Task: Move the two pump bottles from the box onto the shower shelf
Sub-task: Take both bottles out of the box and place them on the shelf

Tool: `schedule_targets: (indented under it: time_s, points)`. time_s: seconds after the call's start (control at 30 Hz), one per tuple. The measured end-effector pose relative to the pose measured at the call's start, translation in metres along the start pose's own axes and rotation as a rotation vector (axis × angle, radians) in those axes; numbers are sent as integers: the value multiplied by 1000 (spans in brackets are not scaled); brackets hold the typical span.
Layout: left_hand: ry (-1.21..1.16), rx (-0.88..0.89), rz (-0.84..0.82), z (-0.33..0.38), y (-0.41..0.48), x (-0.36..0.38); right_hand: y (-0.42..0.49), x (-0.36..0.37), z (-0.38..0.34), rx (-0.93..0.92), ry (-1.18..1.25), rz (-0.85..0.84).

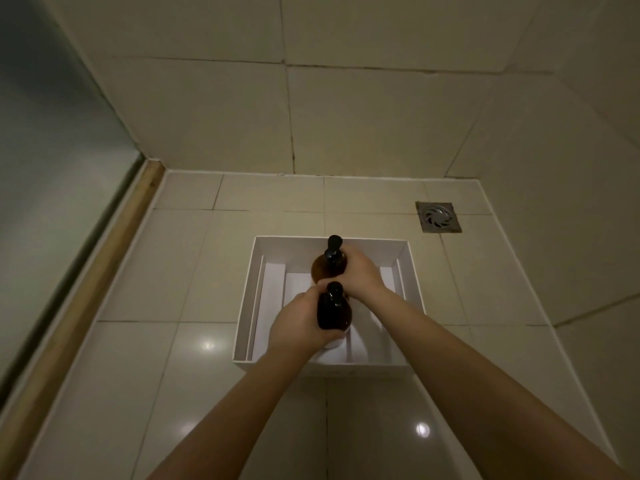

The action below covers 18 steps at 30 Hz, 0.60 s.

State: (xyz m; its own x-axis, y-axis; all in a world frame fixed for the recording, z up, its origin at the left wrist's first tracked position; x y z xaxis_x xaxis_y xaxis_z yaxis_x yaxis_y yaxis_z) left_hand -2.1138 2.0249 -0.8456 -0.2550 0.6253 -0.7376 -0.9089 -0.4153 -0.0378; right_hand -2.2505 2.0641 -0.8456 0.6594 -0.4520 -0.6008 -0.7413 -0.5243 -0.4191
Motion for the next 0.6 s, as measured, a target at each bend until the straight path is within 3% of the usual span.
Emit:
schedule_targets:
  time_s: [0.33,0.6]
  points:
    - [52,-96,47,-29,-10,-25,-1,-5,3,-47,-68,-59]
    - [40,-72,47,-37,-5,-30,5,-3,10,-100,-90,-117]
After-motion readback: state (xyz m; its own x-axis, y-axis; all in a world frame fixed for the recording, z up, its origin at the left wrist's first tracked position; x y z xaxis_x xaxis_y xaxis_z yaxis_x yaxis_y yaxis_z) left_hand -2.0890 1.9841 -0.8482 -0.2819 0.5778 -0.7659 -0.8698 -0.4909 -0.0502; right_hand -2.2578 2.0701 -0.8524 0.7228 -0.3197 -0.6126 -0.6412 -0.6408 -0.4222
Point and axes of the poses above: each hand's wrist, its own y-axis towards the middle knuckle, its own x-axis out of the palm, z = x × y, the point moved 3 cm from there along y, towards the middle knuckle, and after that the axes turned 12 degrees about x, right-handed, at the moved point
